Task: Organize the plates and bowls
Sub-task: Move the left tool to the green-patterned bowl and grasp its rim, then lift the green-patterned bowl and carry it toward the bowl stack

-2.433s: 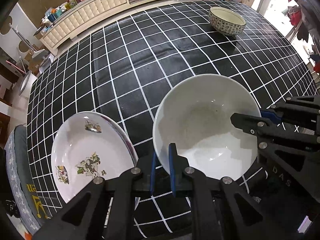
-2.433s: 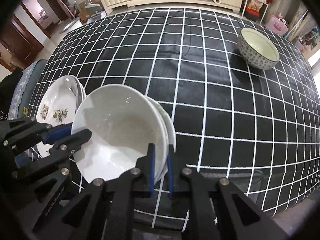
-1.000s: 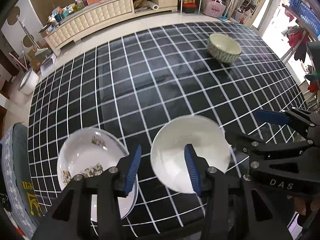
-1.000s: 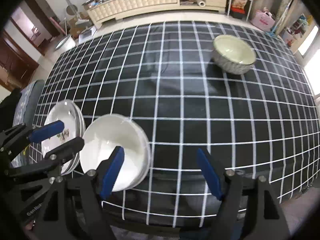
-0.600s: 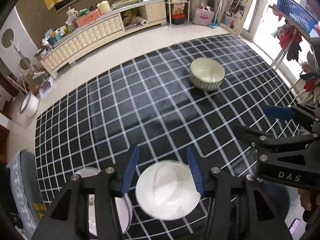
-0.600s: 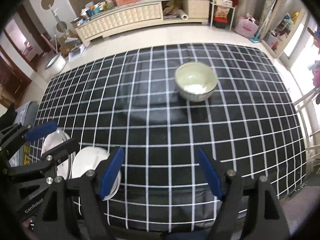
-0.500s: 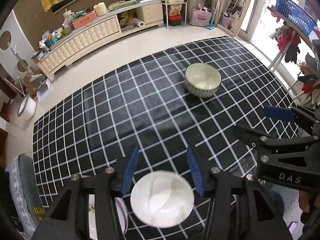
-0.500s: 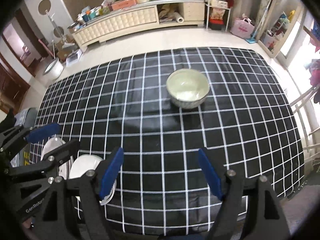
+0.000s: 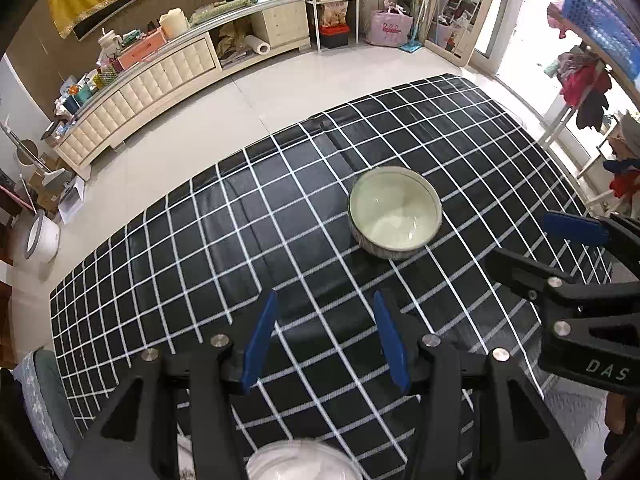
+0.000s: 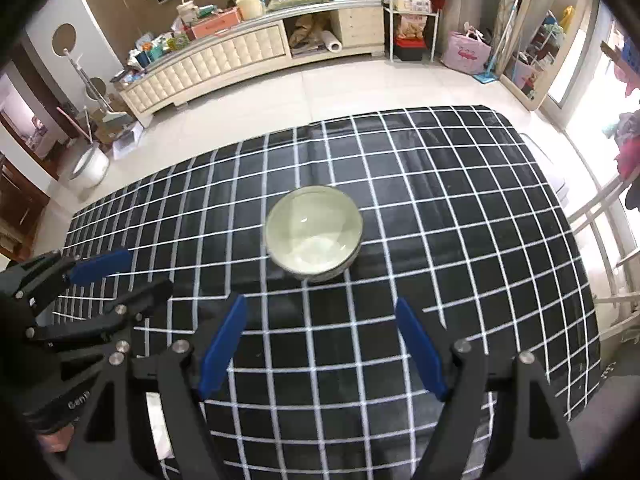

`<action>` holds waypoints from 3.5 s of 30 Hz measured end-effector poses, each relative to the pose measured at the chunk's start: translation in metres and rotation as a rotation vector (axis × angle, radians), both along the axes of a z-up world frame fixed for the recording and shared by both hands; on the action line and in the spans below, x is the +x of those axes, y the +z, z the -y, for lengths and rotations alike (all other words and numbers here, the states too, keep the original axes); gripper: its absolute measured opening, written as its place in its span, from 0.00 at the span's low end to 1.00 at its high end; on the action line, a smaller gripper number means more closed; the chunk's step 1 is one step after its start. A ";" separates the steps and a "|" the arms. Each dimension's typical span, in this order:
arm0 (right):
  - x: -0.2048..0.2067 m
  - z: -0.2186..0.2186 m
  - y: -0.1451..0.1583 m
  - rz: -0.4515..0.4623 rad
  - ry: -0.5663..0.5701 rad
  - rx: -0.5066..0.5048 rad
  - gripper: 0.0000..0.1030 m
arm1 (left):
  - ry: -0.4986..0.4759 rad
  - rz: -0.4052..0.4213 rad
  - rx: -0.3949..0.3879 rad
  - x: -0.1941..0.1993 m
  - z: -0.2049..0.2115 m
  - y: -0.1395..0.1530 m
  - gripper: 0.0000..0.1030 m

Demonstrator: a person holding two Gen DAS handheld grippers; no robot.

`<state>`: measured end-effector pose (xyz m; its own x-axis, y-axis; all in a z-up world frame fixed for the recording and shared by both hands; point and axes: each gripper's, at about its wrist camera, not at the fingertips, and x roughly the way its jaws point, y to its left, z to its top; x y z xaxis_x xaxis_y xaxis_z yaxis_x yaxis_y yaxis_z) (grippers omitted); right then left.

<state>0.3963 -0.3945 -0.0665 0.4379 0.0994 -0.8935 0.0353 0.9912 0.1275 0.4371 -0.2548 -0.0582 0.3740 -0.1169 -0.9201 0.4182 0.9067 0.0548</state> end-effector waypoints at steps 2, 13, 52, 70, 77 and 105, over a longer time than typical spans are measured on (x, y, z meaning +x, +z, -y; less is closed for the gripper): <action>0.009 0.005 -0.005 -0.007 -0.001 -0.003 0.78 | 0.002 -0.014 -0.001 0.013 0.007 -0.009 0.46; 0.052 0.014 -0.048 -0.035 -0.007 -0.056 0.78 | -0.016 -0.067 0.004 0.057 0.029 -0.062 0.46; 0.061 0.010 -0.086 -0.079 -0.037 0.065 0.15 | -0.103 -0.088 0.023 0.078 0.062 -0.103 0.10; -0.006 -0.061 -0.001 -0.016 0.041 0.098 0.13 | -0.003 -0.018 -0.012 -0.006 -0.026 -0.002 0.10; -0.045 -0.110 0.009 -0.005 0.115 0.083 0.12 | 0.057 0.003 -0.003 -0.058 -0.081 0.015 0.10; -0.109 -0.183 -0.056 -0.122 0.190 0.036 0.12 | 0.147 -0.113 -0.018 -0.159 -0.162 -0.053 0.10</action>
<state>0.2868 -0.2113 -0.1227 0.2972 0.2026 -0.9331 -0.1338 0.9764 0.1694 0.2784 -0.0932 -0.1114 0.2830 -0.0855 -0.9553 0.2833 0.9590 -0.0019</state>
